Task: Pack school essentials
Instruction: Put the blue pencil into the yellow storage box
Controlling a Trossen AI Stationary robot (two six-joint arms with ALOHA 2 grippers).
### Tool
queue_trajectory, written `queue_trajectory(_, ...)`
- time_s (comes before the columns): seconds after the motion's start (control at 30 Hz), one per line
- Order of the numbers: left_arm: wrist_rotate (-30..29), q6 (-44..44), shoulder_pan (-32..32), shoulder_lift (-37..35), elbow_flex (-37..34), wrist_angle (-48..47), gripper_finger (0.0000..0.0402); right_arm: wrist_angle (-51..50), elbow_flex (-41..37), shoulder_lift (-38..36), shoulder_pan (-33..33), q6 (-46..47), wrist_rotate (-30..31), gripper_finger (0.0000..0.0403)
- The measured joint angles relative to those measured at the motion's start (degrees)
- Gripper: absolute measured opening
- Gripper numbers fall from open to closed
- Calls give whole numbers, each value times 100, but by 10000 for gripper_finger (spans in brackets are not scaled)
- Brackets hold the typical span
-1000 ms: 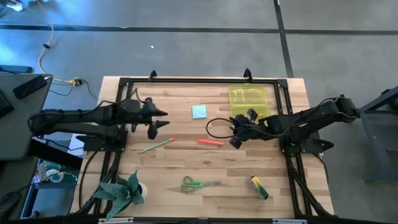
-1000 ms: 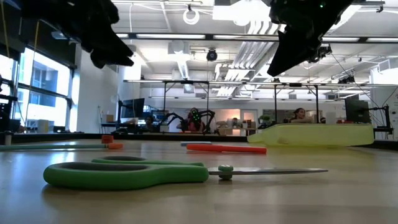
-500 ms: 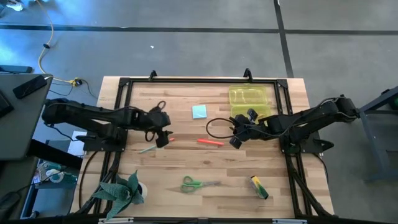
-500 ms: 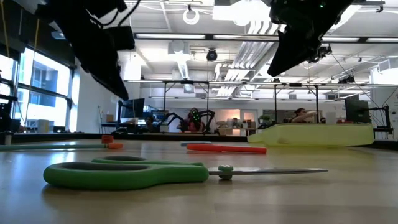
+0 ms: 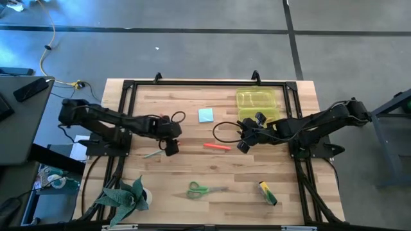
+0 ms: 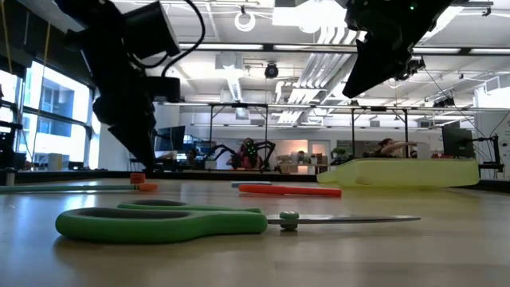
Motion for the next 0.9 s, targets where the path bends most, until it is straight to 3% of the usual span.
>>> queue_trajectory(0.33, 97, -106, 0, 494, 4, 198, 200, 6, 0, 0, 0, 0, 0, 103)
queue_trajectory(0.9, 285, -327, 0, 739, 0, 353, 200, 4, 0, 1, 0, 0, 1, 103)
